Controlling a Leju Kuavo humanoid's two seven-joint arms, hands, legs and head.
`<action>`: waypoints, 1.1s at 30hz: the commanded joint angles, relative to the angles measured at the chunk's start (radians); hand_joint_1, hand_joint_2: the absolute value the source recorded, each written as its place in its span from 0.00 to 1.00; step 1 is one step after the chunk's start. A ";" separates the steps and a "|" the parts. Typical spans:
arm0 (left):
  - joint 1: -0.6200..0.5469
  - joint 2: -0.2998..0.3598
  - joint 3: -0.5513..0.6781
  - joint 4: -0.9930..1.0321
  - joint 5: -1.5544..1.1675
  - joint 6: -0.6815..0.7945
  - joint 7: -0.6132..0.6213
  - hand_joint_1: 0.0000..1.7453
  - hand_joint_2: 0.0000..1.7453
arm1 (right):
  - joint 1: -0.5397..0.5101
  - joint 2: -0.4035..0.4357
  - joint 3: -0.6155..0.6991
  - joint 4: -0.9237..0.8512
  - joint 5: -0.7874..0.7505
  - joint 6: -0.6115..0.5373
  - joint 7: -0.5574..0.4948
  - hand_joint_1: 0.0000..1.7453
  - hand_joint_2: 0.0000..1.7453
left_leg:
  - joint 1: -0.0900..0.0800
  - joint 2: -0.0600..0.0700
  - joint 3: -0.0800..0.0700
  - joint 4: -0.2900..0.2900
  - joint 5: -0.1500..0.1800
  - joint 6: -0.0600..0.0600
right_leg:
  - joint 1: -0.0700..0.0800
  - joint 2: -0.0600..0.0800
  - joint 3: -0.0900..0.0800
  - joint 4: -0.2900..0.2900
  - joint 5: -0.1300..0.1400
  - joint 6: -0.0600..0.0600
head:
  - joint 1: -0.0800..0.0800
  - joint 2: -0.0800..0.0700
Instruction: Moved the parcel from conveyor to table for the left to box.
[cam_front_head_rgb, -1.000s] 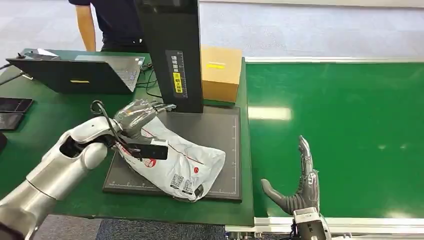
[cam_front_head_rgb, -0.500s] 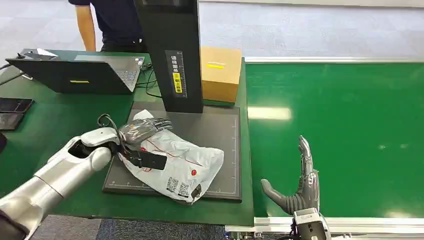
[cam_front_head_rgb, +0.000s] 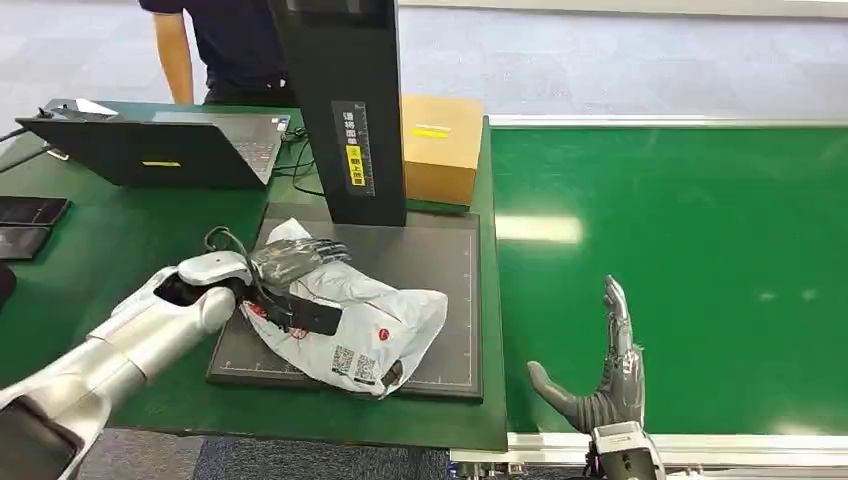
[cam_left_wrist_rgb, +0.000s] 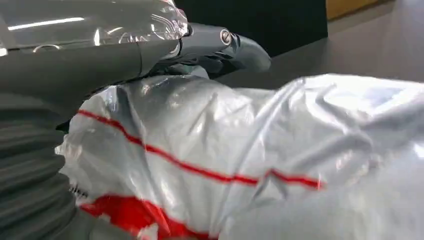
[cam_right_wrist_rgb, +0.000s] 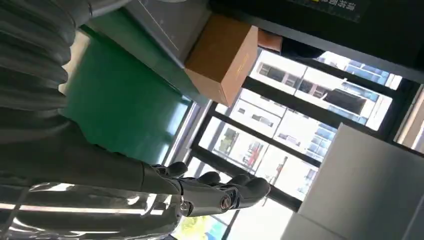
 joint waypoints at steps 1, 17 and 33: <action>-0.020 -0.012 -0.060 0.062 0.001 0.018 -0.005 1.00 1.00 | -0.001 -0.006 -0.017 0.040 -0.006 -0.002 -0.005 0.00 1.00 | 0.001 -0.001 0.000 -0.001 0.002 -0.001 | 0.001 -0.001 0.000 -0.001 0.001 -0.001 | 0.000 0.000; 0.002 0.052 0.027 -0.128 -0.003 0.070 0.033 1.00 1.00 | -0.006 -0.009 -0.015 0.041 -0.014 -0.008 -0.010 0.00 1.00 | 0.001 0.001 -0.002 0.000 0.001 -0.002 | 0.001 0.001 -0.001 0.000 0.002 -0.002 | 0.000 0.000; 0.175 0.108 0.471 -0.443 -0.196 0.210 0.149 1.00 1.00 | 0.009 0.027 -0.012 -0.021 0.036 0.008 0.034 0.00 1.00 | 0.001 0.003 -0.004 0.000 0.000 -0.002 | 0.001 0.003 -0.004 0.001 0.001 -0.002 | 0.000 0.000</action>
